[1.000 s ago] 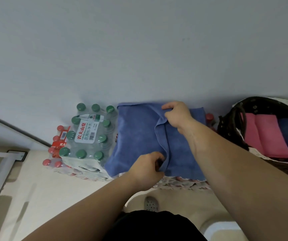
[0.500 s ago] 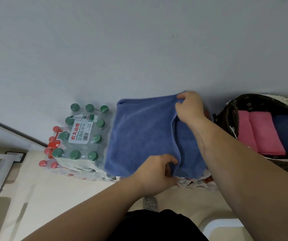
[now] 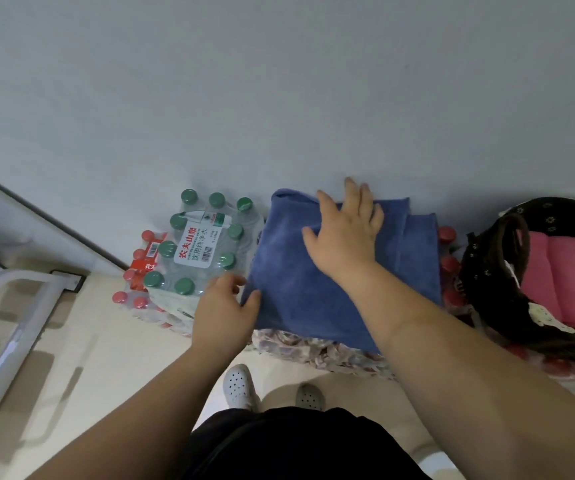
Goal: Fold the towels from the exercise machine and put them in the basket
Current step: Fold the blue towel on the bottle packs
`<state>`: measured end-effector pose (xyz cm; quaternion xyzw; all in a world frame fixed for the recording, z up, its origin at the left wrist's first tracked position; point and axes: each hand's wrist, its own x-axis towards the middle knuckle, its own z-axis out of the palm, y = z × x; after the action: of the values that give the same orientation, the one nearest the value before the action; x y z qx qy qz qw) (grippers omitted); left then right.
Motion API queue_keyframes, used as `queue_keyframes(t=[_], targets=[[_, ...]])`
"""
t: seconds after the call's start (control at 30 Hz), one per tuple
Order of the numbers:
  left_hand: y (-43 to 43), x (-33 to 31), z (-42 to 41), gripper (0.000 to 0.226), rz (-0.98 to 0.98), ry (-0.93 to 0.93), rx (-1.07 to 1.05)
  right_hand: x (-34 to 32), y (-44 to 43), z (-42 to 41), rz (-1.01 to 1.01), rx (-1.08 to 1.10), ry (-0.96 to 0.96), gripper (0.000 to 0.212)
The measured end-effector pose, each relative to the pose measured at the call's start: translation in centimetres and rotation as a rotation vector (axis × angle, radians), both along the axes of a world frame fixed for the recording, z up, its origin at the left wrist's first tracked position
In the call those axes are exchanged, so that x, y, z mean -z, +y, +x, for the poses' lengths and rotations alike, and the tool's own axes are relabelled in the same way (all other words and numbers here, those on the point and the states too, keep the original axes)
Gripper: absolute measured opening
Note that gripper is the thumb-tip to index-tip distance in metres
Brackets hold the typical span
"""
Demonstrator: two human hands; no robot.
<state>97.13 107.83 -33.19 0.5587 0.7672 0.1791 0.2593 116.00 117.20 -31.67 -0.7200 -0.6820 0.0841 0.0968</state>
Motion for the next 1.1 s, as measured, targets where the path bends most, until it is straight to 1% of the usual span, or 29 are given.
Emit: queue_keyframes(t=[0.07, 0.1, 0.17, 0.23, 0.33, 0.43, 0.5, 0.6, 0.7, 0.8, 0.83, 0.87, 0.97, 1.1], targets=[[-0.4, 0.6, -0.7, 0.038, -0.031, 0.031, -0.019, -0.3, 0.2, -2.4, -0.022, -0.169, 0.012, 0.054], [-0.7, 0.7, -0.7, 0.042, -0.029, 0.036, -0.015, -0.4, 0.4, -3.5, -0.057, -0.230, 0.006, 0.053], [-0.9, 1.0, -0.6, 0.045, -0.036, 0.032, -0.020, -0.4, 0.9, -5.3, -0.127, -0.280, -0.039, 0.054], [-0.7, 1.2, -0.4, 0.040, -0.065, 0.035, -0.024, -0.3, 1.8, -6.4, -0.163, -0.293, -0.124, 0.054], [-0.3, 1.1, -0.2, 0.025, -0.094, 0.054, -0.001, -0.1, 3.1, -7.3, -0.209, -0.311, -0.265, 0.056], [0.0, 0.7, -0.4, 0.023, -0.102, 0.077, 0.022, 0.4, 3.5, -7.7, -0.258, -0.311, -0.407, 0.061], [0.0, 0.4, -0.5, 0.022, -0.093, 0.069, 0.053, 0.7, 3.3, -7.7, -0.267, -0.287, -0.432, 0.063], [0.0, -0.4, -0.5, 0.016, -0.068, -0.009, 0.073, 1.1, 2.7, -7.7, -0.199, -0.240, -0.345, 0.063], [0.1, -0.6, -1.0, 0.016, -0.066, -0.193, 0.028, 0.9, 2.1, -8.1, -0.130, -0.171, -0.206, 0.064], [0.1, -1.0, -1.9, 0.020, -0.177, -0.456, -0.087, 0.2, 1.5, -9.2, -0.112, -0.084, -0.057, 0.069], [0.2, -1.1, -2.5, 0.021, -0.213, -0.529, -0.106, -0.1, 1.3, -9.8, -0.115, -0.068, -0.013, 0.071], [0.3, -1.2, -3.2, 0.020, -0.239, -0.562, -0.107, -0.3, 1.2, -10.6, -0.120, -0.058, 0.024, 0.072], [0.6, -0.8, -6.3, 0.011, -0.277, -0.526, -0.070, -0.6, 1.0, -13.5, -0.143, -0.040, 0.103, 0.075], [1.5, -0.5, -11.8, 0.012, -0.296, -0.492, -0.054, -0.7, 1.5, -18.7, -0.188, -0.052, 0.138, 0.080]])
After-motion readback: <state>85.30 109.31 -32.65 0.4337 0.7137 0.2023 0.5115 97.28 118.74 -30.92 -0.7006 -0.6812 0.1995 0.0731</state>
